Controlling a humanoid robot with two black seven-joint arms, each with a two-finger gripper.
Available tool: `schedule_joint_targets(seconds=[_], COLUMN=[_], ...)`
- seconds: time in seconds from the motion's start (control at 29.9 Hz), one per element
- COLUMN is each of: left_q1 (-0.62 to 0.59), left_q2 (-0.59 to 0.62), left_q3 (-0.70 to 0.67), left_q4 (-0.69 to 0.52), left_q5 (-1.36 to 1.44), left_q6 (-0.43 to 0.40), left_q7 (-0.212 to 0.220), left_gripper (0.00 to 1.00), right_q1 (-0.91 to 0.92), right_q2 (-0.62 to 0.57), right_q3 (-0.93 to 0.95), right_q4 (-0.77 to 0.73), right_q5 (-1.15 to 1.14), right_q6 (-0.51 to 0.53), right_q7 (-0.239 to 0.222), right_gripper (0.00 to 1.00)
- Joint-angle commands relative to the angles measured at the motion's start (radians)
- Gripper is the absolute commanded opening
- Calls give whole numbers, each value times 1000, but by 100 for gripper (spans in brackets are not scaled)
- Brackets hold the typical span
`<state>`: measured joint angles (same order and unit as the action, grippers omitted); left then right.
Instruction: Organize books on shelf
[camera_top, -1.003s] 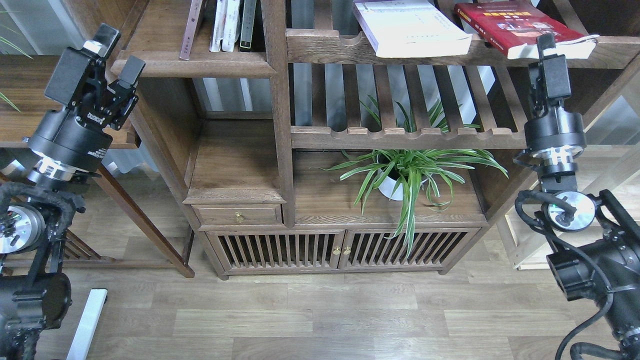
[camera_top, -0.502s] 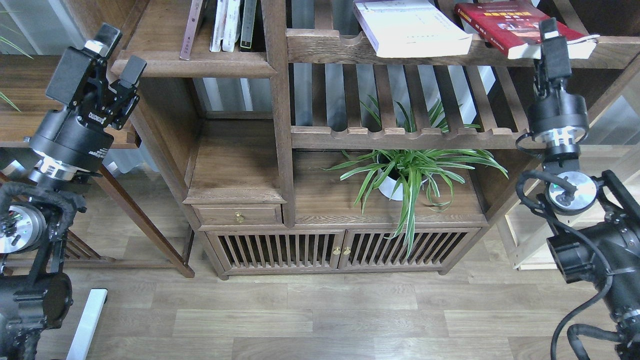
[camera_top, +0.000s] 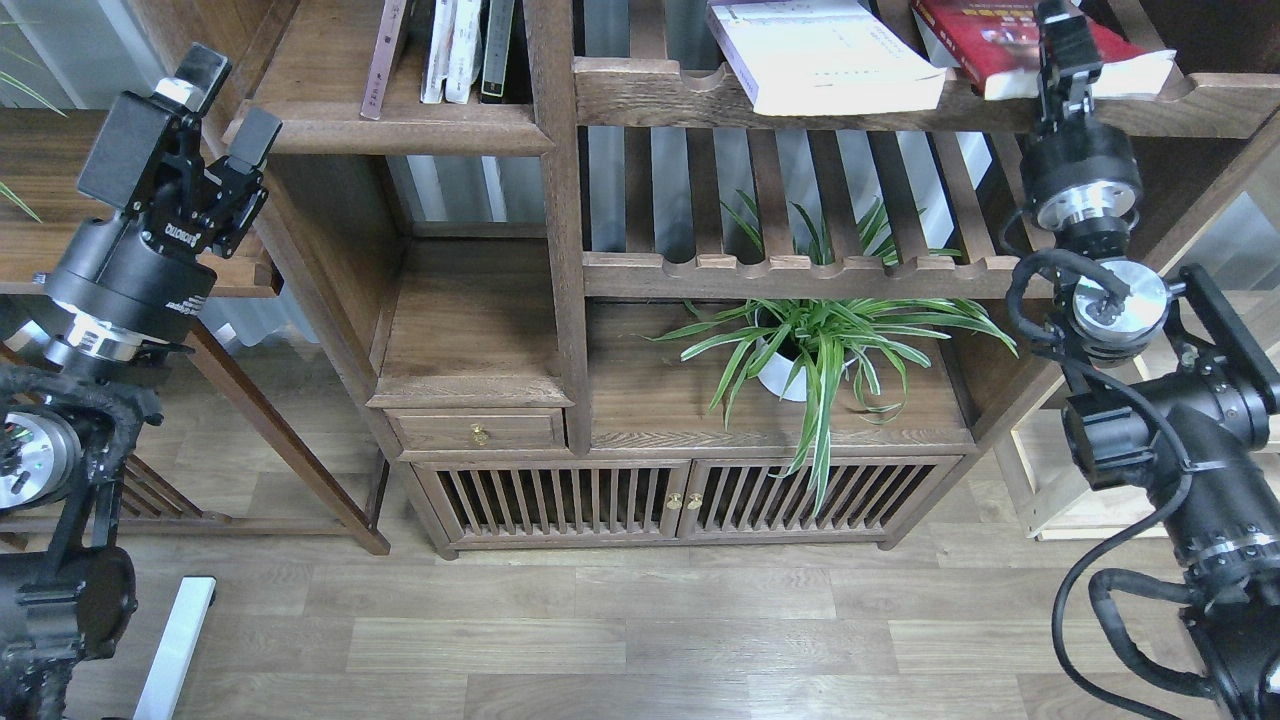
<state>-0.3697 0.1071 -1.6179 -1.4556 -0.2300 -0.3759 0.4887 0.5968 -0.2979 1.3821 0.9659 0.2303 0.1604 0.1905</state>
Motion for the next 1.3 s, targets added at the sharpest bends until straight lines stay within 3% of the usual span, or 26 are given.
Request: schedule_joint_targets(seconds=[0.0, 0.77, 1.17, 1.27], left_q1=[0, -3, -3, -2], left_q2=[0, -6, -3, -1], left_q3=[3, 24, 30, 30], left_q4=[-2, -3, -5, -5], left_q5=[0, 0, 1, 1], left_q6=[0, 0, -1, -3], left_q7=[0, 0, 0, 0], left_gripper=[100, 100, 100, 100], right_q1=[-58, -252, -244, -216], right_q2=[-7, -63, 39, 52], right_q3=[8, 219, 126, 98], right_q4=[63, 281, 234, 180], right_q5=[3, 6, -9, -14], right_q6=[18, 34, 67, 68], right_q7=[-3, -2, -2, -3], right_gripper=[3, 5, 6, 15])
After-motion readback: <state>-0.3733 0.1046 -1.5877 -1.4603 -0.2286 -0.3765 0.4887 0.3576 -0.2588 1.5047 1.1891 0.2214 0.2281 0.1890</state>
